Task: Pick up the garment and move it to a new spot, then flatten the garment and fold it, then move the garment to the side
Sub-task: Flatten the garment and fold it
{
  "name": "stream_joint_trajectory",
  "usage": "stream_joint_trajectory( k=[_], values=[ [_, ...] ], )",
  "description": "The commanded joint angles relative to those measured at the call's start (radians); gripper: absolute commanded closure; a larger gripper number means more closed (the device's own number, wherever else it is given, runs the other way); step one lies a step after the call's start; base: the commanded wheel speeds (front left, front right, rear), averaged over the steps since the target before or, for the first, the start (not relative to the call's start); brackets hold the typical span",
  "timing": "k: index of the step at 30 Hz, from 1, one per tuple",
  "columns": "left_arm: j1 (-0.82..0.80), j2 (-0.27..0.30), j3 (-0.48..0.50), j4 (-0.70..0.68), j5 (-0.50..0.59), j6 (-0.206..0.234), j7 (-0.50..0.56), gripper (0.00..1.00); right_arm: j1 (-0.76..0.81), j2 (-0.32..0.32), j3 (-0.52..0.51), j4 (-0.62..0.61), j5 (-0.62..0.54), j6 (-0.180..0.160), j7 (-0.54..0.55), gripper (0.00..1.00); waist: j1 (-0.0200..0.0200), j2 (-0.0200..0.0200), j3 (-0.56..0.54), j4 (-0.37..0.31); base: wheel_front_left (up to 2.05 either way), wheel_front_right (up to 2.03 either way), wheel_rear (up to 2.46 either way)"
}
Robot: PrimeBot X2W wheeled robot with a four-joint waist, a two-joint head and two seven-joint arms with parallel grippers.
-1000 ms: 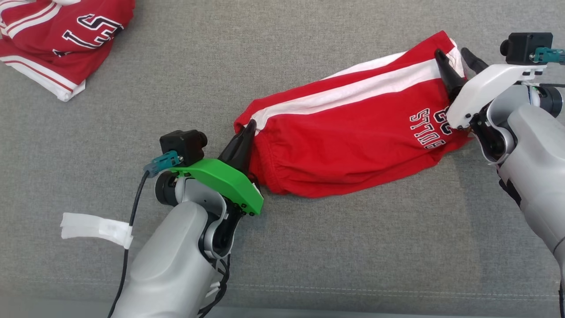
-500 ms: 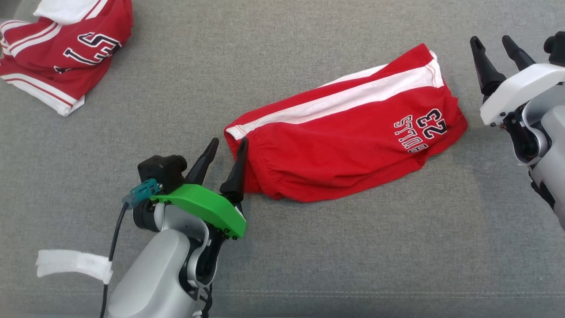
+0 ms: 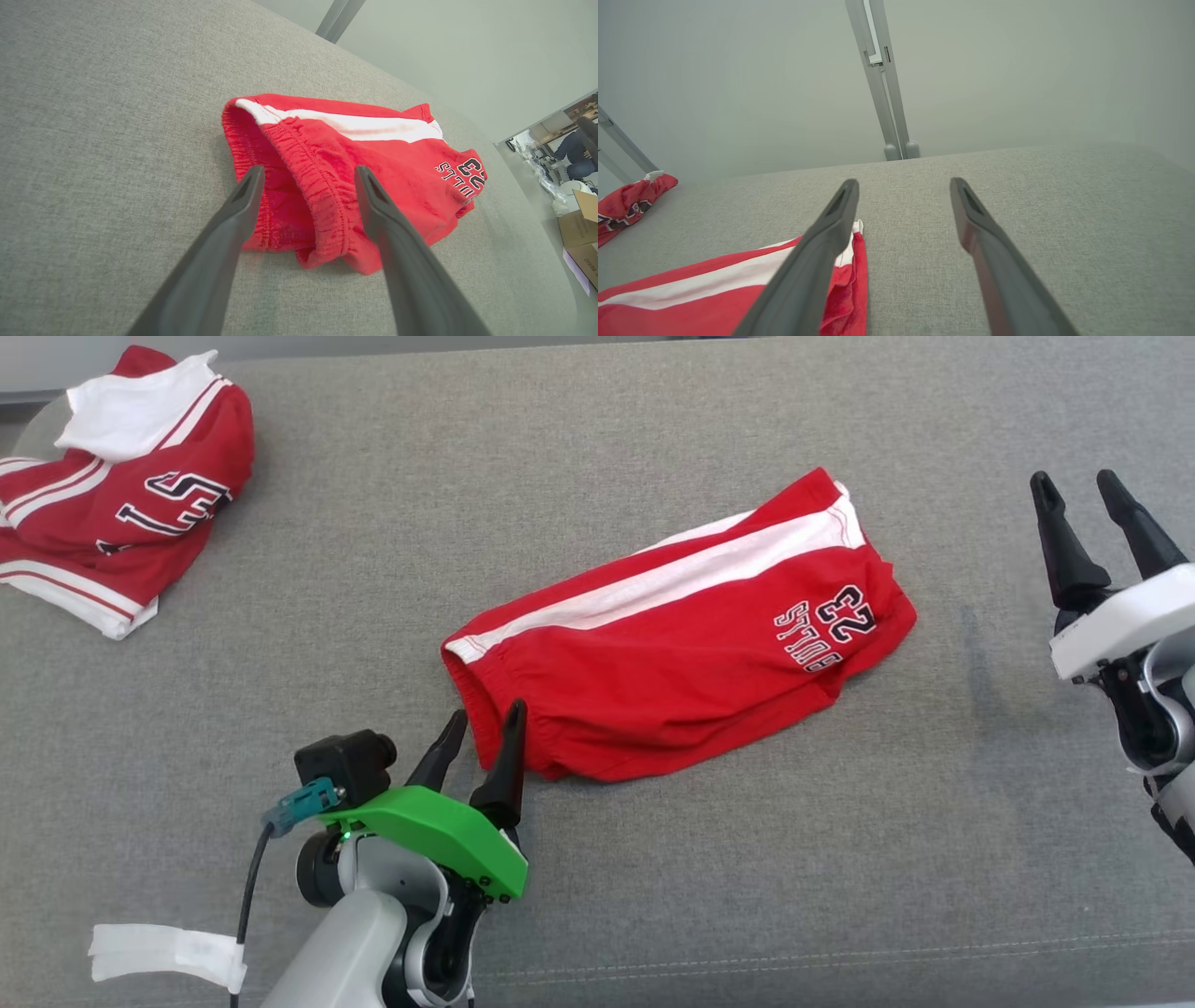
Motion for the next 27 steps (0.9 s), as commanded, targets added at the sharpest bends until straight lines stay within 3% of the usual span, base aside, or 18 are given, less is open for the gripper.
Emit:
stream_joint_trajectory(
  k=[1,6,13,22,23,25,27],
  values=[
    [-0.001,-0.004,0.003,0.007,0.003,0.006,0.000,0.00,0.021,0.000,-0.013,-0.013,-0.014,-0.001,-0.004,0.00,0.0000,0.0000,-0.016,-0.021,0.00,0.00,0.00],
    [-0.040,-0.020,0.004,0.081,0.015,0.045,0.009,0.00,0.150,0.036,-0.134,-0.117,-0.087,-0.001,-0.004,0.00,0.0000,0.0000,-0.021,-0.054,0.00,0.00,0.00],
    [-0.071,-0.026,0.024,0.219,0.017,0.086,-0.001,0.00,0.260,0.081,-0.224,-0.222,-0.166,-0.001,-0.004,0.00,0.0000,0.0000,-0.015,-0.086,0.00,0.00,0.00],
    [-0.099,-0.061,0.039,0.351,-0.044,0.046,0.017,0.00,0.318,0.136,-0.265,-0.315,-0.217,-0.001,0.041,0.00,0.0000,0.0000,-0.013,-0.126,0.00,0.00,0.00],
    [-0.104,-0.063,0.039,0.364,-0.046,0.041,0.015,0.15,0.322,0.141,-0.267,-0.322,-0.218,-0.001,0.047,0.00,0.0000,0.0000,-0.012,-0.129,0.00,0.00,0.00],
    [-0.116,-0.066,0.035,0.385,-0.048,0.026,0.012,1.00,0.327,0.146,-0.272,-0.334,-0.222,-0.001,0.053,0.00,0.0000,0.0000,-0.011,-0.136,0.00,0.00,0.00],
    [-0.128,-0.065,0.026,0.401,-0.041,0.007,0.015,1.00,0.338,0.150,-0.280,-0.341,-0.227,-0.001,0.058,0.00,0.0000,0.0000,-0.011,-0.141,0.00,0.00,0.00]
  ],
)
